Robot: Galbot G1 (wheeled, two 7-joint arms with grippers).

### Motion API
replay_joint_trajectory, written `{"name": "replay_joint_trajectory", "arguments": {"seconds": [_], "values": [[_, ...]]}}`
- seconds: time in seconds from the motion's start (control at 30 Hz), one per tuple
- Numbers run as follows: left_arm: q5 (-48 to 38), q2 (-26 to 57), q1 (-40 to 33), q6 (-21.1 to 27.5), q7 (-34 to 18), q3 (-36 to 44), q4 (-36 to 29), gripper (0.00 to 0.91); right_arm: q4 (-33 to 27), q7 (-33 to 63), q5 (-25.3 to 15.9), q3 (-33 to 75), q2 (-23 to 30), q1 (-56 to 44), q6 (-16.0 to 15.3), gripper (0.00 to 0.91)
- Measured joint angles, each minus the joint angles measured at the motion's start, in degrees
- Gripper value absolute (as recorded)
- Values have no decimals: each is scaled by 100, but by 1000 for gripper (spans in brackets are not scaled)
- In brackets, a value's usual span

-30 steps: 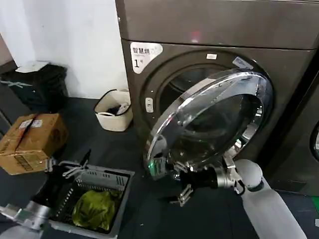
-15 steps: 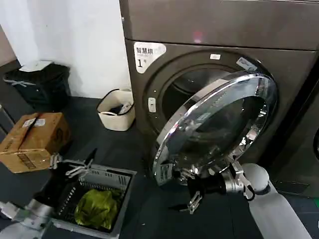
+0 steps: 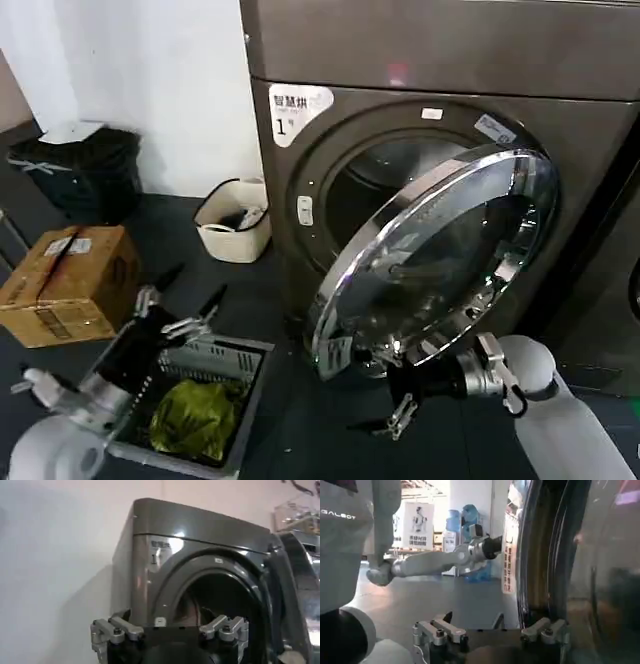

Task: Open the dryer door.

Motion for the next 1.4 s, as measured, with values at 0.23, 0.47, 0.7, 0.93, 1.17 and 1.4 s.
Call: {"name": "replay_joint_trajectory", "arguments": {"seconds": [0.23, 0.47, 0.7, 0.93, 1.17, 1.4], "values": [[-306, 502, -632, 76, -21, 706, 270, 907, 18, 96, 22, 374, 100, -262, 49, 907], [-426, 826, -1225, 161, -8, 1462, 408, 907, 60, 102, 125, 874, 155, -571, 91, 907], [-596, 1025, -1748, 200, 46, 2094, 588, 907, 75, 117, 265, 1488, 169, -946, 144, 907], [-770, 1066, -2149, 245, 122, 2462, 709, 907, 7, 272, 367, 2113, 278, -1244, 181, 907], [-843, 1118, -2332, 289, 256, 2654, 746, 907, -129, 422, 211, 2869, 479, -1426, 288, 907], [-845, 1112, -2283, 309, 351, 2746, 619, 907, -370, 712, 201, 3592, 581, -1503, 486, 907]]}}
